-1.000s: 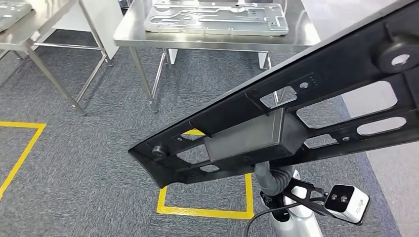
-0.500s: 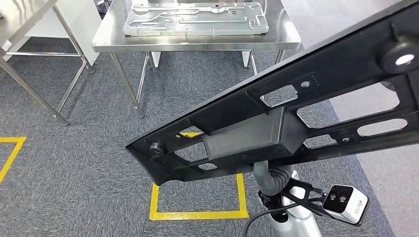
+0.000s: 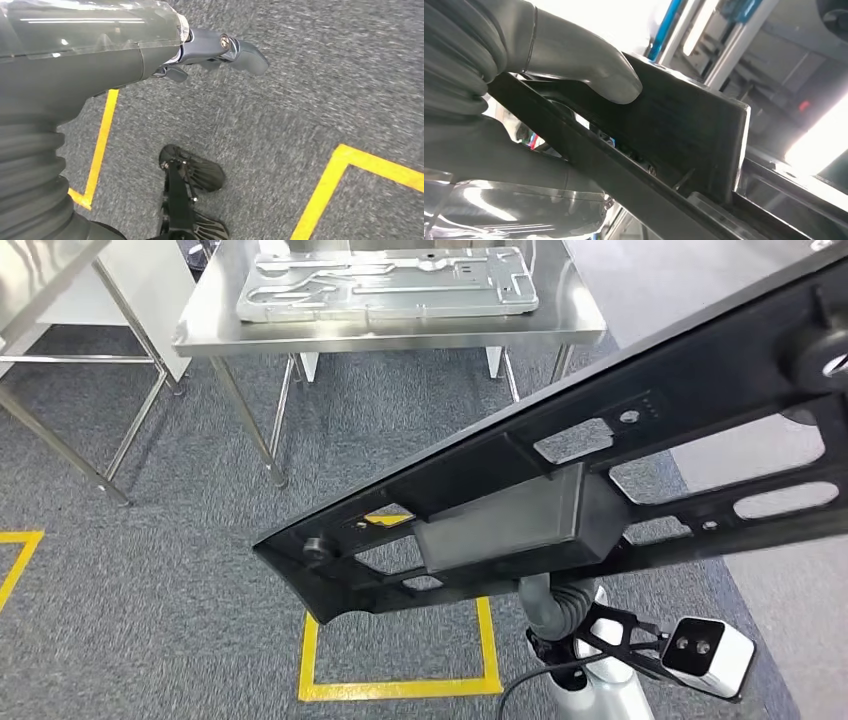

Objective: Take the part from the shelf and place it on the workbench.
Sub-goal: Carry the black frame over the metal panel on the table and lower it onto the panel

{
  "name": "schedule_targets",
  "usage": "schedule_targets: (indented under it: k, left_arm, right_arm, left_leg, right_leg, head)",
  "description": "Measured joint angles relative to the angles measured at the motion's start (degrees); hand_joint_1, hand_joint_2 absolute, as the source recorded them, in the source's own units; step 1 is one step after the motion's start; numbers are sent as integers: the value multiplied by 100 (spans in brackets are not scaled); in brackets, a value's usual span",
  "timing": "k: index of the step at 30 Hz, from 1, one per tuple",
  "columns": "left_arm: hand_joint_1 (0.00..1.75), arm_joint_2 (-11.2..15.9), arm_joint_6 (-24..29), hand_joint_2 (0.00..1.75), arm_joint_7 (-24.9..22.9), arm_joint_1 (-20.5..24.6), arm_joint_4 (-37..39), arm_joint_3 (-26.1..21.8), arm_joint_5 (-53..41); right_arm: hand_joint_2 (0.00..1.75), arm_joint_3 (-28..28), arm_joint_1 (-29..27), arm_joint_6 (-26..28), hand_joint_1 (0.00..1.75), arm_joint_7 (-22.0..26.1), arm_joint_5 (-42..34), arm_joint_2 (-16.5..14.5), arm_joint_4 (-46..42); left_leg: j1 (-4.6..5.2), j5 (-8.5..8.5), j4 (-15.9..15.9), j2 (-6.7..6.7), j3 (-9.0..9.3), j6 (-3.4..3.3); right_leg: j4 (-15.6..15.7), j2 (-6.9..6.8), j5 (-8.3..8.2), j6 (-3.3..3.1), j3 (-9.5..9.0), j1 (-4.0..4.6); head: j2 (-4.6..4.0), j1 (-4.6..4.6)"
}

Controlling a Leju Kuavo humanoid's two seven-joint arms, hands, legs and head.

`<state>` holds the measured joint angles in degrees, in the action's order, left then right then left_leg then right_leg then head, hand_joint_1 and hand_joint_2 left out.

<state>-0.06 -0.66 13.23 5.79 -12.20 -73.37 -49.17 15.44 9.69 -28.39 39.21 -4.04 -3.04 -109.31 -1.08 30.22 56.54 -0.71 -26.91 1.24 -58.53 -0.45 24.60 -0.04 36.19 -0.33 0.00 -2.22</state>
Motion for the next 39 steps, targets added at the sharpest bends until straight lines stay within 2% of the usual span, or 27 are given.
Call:
schedule_targets:
  k: [2,3,6,7,8,9,11,13,15,17,18,19,21,22,23,24,26,27,28,31,33,34,36,37,38,39]
  left_arm:
    - [0,0,-1,175,9,12,-1,1,-4]
    - [0,0,-2,175,13,21,-2,1,-6]
    - [0,1,-2,175,17,12,-2,1,-15]
    - [0,2,-2,175,17,-1,-2,0,-19]
    - [0,2,-2,175,17,-11,-2,0,-23]
    - [0,2,-2,175,17,-18,-2,0,-26]
    - [0,12,-2,175,16,-22,-2,0,-32]
    - [0,27,0,175,16,-25,-2,1,-36]
    - [0,41,5,175,17,-30,-3,2,-38]
    - [0,46,7,175,21,-25,-3,2,-40]
    - [0,44,4,175,24,-17,-3,2,-42]
    - [0,41,1,175,27,-9,-3,2,-43]
    - [0,39,-14,175,31,-1,-4,2,-47]
    - [0,38,-23,175,32,-2,-4,2,-50]
    - [0,37,-33,175,32,-5,-4,2,-54]
    - [0,37,-42,175,33,-8,-4,2,-57]
    - [0,37,-54,175,37,-8,-4,2,-63]
    - [0,38,-57,175,41,-4,-4,2,-64]
    - [0,38,-58,175,46,0,-4,2,-66]
    - [0,37,-58,175,58,11,-4,2,-64]
    - [0,36,-56,175,62,23,-4,2,-51]
    - [0,36,-54,175,64,27,-4,2,-41]
    - [0,37,-44,175,65,18,-4,2,-24]
    - [0,37,-40,175,65,9,-4,2,-19]
    - [0,36,-36,175,65,0,-4,2,-16]
    - [0,35,-34,175,65,-6,-4,2,-15]
  right_arm:
    - [175,-10,-5,-20,175,0,4,-2,-20]
    - [175,-12,-6,-28,175,0,7,-4,-33]
    - [175,-18,-32,-34,175,0,35,-8,-52]
    - [175,-22,-47,-35,175,0,48,-8,-53]
    - [175,-27,-60,-35,175,0,57,-8,-54]
    - [175,-32,-70,-36,175,0,64,-8,-56]
    - [175,-39,-78,-36,175,0,69,-8,-64]
    - [175,-45,-85,-39,175,0,77,-8,-69]
    - [175,-50,-96,-43,175,0,84,-8,-75]
    - [175,-58,-98,-42,175,0,82,-8,-104]
    - [175,-64,-93,-42,175,0,80,-8,-120]
    - [175,-71,-93,-43,175,0,81,-8,-132]
    - [175,-93,-111,-40,175,0,86,-7,-134]
    - [175,-107,-128,-38,175,0,88,-6,-133]
    - [175,-119,-140,-36,175,0,90,-6,-133]
    - [175,-128,-145,-36,175,0,91,-6,-133]
    - [175,-136,-149,-36,175,0,99,-5,-133]
    - [175,-137,-149,-36,175,0,103,-4,-134]
    - [175,-137,-153,-35,175,0,105,-4,-136]
    - [175,-140,-167,-37,175,0,98,-5,-145]
    - [175,-141,-162,-48,175,0,90,-8,-154]
    - [175,-141,-159,-51,175,0,87,-9,-156]
    - [175,-141,-157,-51,175,0,87,-10,-151]
    - [175,-141,-158,-51,175,0,88,-10,-146]
    - [175,-141,-158,-51,175,0,89,-10,-140]
    - [175,-141,-158,-50,175,0,89,-10,-136]
  left_leg:
    - [-7,-3,244,3,-73,49]
    - [-12,43,512,8,-225,60]
    - [-11,445,1555,18,-939,81]
    - [-8,531,1719,19,-1109,76]
    - [-3,492,1695,21,-1191,57]
    - [9,317,1479,22,-1182,18]
    - [62,-258,754,29,-1017,-96]
    - [116,-540,301,39,-907,-174]
    - [137,-535,236,47,-880,-200]
    - [99,-577,148,50,-793,-235]
    - [76,-576,96,50,-744,-254]
    - [55,-565,56,49,-698,-271]
    - [53,-512,44,47,-651,-288]
    - [51,-479,46,48,-622,-286]
    - [47,-442,47,49,-581,-279]
    - [42,-400,49,51,-525,-266]
    - [36,-303,56,55,-406,-222]
    - [44,-256,70,59,-370,-188]
    - [54,-220,79,59,-352,-153]
    - [52,-146,67,42,-327,-49]
    - [36,-23,262,34,-383,6]
    - [30,100,539,36,-513,27]
    - [30,377,1346,37,-966,54]
    - [30,435,1673,37,-1188,59]
    - [30,384,1814,37,-1328,55]
    - [31,210,1718,37,-1354,41]
  right_leg:
    - [32,24,24,-82,-86,-9]
    - [44,31,51,-116,-136,-10]
    - [55,60,163,-186,-260,22]
    - [55,79,204,-196,-311,40]
    - [55,96,249,-202,-374,59]
    - [55,110,298,-206,-447,80]
    - [54,122,399,-203,-597,111]
    - [52,135,477,-166,-662,123]
    - [69,148,530,-105,-676,121]
    - [31,139,611,-42,-706,121]
    - [-133,130,705,-5,-640,118]
    - [-420,121,840,34,-495,103]
    - [-1205,109,1109,106,-5,50]
    - [-1477,105,1135,135,205,21]
    - [-1544,99,1036,160,320,-6]
    - [-1376,89,820,178,314,-28]
    - [-643,55,277,191,82,-59]
    - [-306,41,122,173,-38,-58]
    - [-105,34,60,140,-108,-52]
    - [5,57,127,0,-156,-26]
    - [48,63,161,-83,-233,-36]
    - [68,60,184,-116,-283,-43]
    - [73,57,251,-155,-360,-29]
    - [73,62,287,-160,-399,-20]
    - [73,69,326,-162,-447,-12]
    - [73,76,369,-160,-506,-4]
  head:
    - [0,1]
    - [0,1]
    - [0,0]
    - [0,0]
    - [0,0]
    - [0,0]
    - [0,1]
    - [0,1]
    - [0,0]
    - [0,1]
    - [0,1]
    - [0,1]
    - [0,1]
    - [0,1]
    - [0,1]
    - [0,1]
    - [0,1]
    - [0,1]
    - [0,1]
    - [0,-2]
    - [0,-3]
    - [0,-3]
    - [0,-3]
    - [0,-3]
    - [0,-3]
    - [0,-3]
